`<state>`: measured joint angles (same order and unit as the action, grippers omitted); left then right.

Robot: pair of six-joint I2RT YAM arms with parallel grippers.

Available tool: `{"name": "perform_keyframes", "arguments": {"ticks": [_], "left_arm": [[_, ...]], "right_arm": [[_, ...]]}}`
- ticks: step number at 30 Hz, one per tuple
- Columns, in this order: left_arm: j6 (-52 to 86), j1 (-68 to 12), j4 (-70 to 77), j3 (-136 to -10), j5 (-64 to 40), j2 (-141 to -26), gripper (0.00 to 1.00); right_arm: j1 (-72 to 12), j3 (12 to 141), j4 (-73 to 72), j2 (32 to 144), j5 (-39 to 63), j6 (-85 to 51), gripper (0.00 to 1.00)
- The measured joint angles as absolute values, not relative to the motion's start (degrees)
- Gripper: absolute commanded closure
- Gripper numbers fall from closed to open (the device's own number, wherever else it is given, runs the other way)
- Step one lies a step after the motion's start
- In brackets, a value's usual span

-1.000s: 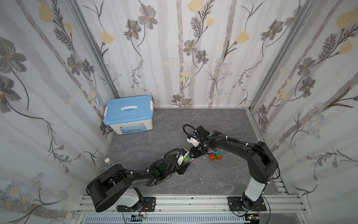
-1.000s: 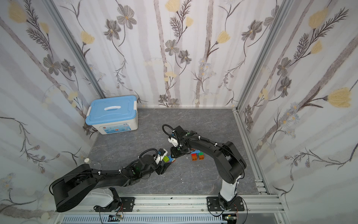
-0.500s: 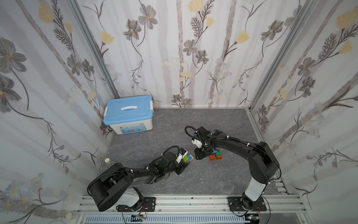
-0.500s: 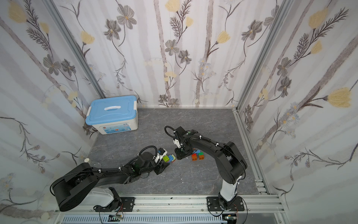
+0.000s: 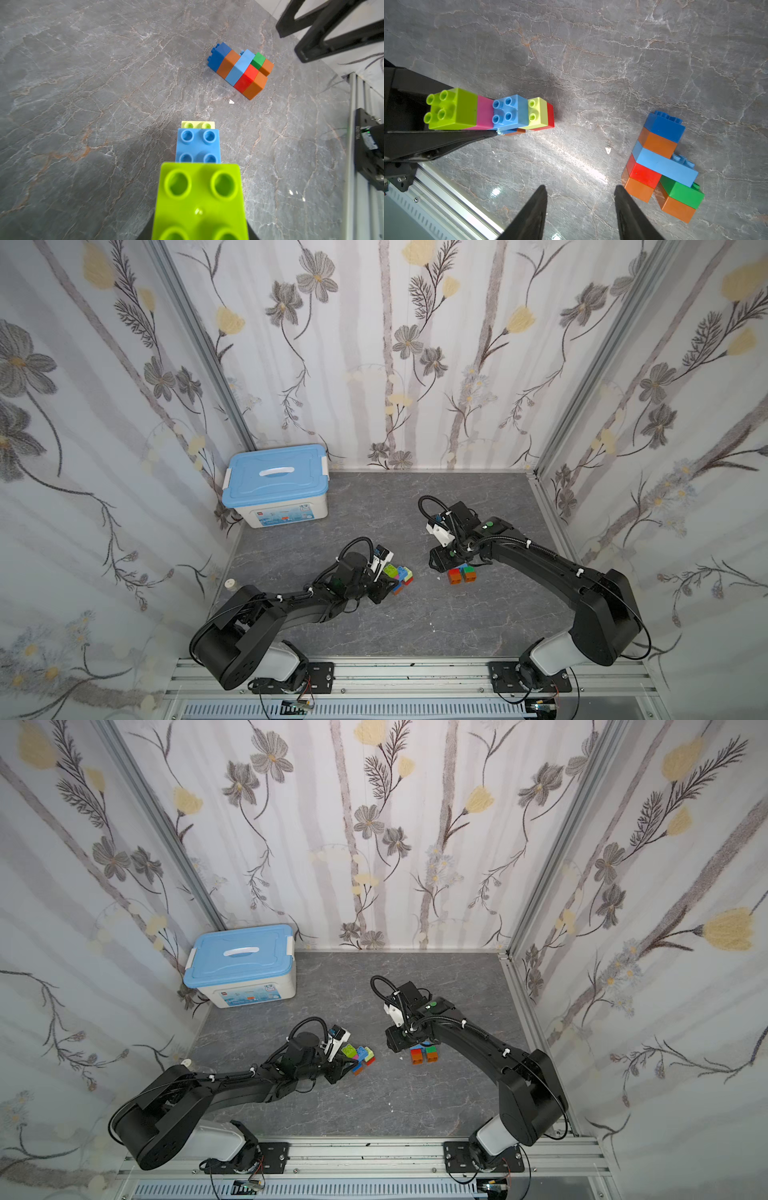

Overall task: Assemble the letter h with lego
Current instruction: Adjust the lego brick from the lego brick.

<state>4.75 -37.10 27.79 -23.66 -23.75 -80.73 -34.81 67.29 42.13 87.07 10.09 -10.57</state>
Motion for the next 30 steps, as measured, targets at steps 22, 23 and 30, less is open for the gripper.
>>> {"name": "perform_keyframes", "arguments": {"ticks": [22, 23, 30], "left_arm": [[11.62, -28.27, 15.88, -32.93, -38.52, -89.06, 0.33], [11.46, -28.18, 15.20, -32.99, -37.54, -88.23, 0.30], [10.04, -28.12, 11.86, -30.17, -27.99, -76.95, 0.04]], "right_arm": [[-33.39, 65.49, 40.40, 86.50, 6.98, -8.75, 0.42], [-33.19, 65.01, 40.14, 85.62, 6.02, -9.13, 0.41], [-31.05, 57.25, 33.80, 73.52, -4.71, -12.58, 0.30]]}}
